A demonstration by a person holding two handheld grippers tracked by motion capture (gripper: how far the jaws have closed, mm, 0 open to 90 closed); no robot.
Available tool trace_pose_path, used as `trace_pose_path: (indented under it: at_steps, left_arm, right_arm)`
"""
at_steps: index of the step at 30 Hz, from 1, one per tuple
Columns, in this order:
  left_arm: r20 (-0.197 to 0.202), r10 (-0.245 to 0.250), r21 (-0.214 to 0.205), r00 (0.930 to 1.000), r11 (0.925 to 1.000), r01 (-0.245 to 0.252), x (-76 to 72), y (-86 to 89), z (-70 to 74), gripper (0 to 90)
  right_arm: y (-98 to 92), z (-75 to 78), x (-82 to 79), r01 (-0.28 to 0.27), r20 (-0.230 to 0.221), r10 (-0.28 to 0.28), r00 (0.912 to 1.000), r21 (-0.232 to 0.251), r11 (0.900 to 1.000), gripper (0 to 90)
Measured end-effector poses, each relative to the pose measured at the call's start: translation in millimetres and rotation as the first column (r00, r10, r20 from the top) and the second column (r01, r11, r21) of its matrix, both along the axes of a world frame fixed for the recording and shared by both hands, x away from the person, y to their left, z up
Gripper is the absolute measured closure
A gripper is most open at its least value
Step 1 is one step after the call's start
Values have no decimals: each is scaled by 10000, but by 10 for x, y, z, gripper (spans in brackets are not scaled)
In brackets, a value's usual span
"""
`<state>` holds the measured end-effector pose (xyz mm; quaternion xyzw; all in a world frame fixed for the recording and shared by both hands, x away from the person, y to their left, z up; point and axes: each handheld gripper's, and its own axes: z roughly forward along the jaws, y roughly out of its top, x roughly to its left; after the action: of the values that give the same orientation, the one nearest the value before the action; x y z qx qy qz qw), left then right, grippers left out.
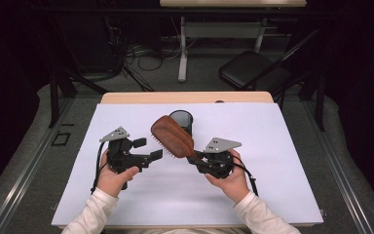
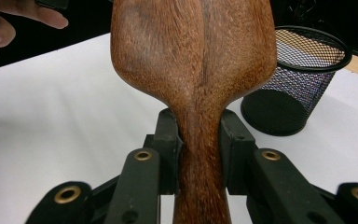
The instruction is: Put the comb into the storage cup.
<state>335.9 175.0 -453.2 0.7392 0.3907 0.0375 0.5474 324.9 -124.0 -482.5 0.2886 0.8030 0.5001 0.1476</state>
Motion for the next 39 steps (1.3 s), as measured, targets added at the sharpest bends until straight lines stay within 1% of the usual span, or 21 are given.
trace_pose_path:
  at_steps: [2,6,11,17,22,26,30,33,36,39]
  left_arm:
    - [-39,-19,-41,10000,10000,19,18,-9,14,95]
    - [-294,-115,-308,9995,9995,106,69,-23,29,95]
    - [-521,-126,-508,9986,9987,99,130,-52,49,96]
    - [-697,-134,-516,9975,9986,98,180,-105,70,96]
    - [-828,-169,-602,9964,9981,120,222,-154,73,99]
    - [-919,-196,-514,9956,9986,149,253,-207,67,101]
    - [-1015,-194,-530,9946,9985,141,291,-249,53,102]
    - [-1129,-167,-617,9935,9980,97,313,-275,45,102]
    - [-1145,-141,-636,9933,9980,68,331,-294,38,107]
    - [-1180,-137,-750,9929,9972,48,351,-309,32,114]
  right_arm:
    - [-3,-9,-4,49,31,-49,10000,28,10000,719]
    - [-6,-27,-6,63,23,-63,10000,1,10000,718]
    - [-4,-35,-14,84,51,-84,10000,-13,10000,718]
    - [-7,-36,-18,82,61,-83,9999,21,10000,719]
    - [-5,-40,-19,53,67,-53,10000,-13,10000,718]
    - [0,-44,-22,55,65,-55,10000,-9,10000,718]
    - [4,-44,-27,45,81,-45,10000,16,10000,718]
    - [4,-44,-28,34,70,-35,10000,26,10000,718]
    - [2,-43,-27,22,70,-23,10000,38,10000,718]
    - [5,-42,-30,5,83,-6,10000,38,10000,718]
